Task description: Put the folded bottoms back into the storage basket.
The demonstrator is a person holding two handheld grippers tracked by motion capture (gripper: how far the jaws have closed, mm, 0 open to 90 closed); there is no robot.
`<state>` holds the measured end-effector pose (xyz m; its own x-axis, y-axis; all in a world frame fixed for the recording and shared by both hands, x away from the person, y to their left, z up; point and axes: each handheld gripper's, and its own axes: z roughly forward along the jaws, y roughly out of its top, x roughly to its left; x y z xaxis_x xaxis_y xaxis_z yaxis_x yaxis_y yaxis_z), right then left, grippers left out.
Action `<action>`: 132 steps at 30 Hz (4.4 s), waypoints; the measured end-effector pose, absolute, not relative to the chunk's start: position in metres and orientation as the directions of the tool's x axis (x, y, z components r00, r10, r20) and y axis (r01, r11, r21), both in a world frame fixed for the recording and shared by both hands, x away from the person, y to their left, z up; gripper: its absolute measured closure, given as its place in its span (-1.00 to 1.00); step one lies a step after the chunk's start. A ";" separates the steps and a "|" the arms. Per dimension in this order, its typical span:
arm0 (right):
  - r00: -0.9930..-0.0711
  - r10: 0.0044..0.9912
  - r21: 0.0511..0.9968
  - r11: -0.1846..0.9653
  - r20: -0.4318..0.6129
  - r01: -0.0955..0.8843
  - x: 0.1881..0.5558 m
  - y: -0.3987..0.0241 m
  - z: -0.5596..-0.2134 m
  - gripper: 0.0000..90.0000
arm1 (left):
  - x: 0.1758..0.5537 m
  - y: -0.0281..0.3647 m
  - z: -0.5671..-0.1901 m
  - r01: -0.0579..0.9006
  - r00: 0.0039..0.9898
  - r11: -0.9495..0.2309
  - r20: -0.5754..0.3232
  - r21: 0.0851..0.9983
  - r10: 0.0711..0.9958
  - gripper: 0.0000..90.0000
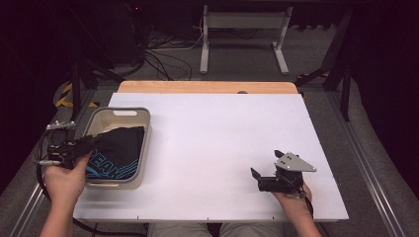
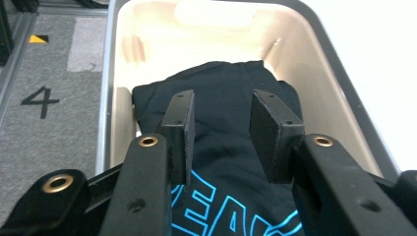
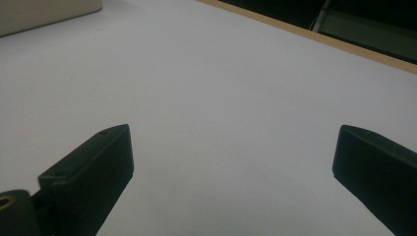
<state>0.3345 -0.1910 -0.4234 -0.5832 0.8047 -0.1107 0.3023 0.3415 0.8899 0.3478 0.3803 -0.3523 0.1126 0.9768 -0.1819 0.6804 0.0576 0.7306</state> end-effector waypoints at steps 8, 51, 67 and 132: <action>-0.583 0.805 0.890 0.342 -0.111 0.303 0.335 -0.191 -0.424 -0.94 | 0.344 0.372 -0.354 0.658 0.162 0.046 -0.201 0.752 0.966 0.25; -0.580 0.806 0.891 0.344 -0.119 0.296 0.333 -0.197 -0.426 -0.94 | 0.303 0.296 -0.383 0.515 0.349 0.016 -0.226 0.857 0.909 -0.68; -0.580 0.804 0.887 0.355 -0.130 0.295 0.329 -0.195 -0.432 -0.93 | 0.302 0.279 -0.394 0.498 0.375 -0.017 -0.198 0.867 0.905 -0.88; -0.568 0.810 0.893 0.356 -0.149 0.274 0.325 -0.185 -0.442 -0.92 | 0.307 0.273 -0.404 0.465 0.425 -0.062 -0.161 0.883 0.891 -0.84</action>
<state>0.3251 -0.1851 -0.4419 -0.5676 0.8098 -0.1486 0.2742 0.3561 0.8933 0.3067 0.2730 -0.4035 0.4252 0.8906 -0.1610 0.4651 -0.0624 0.8831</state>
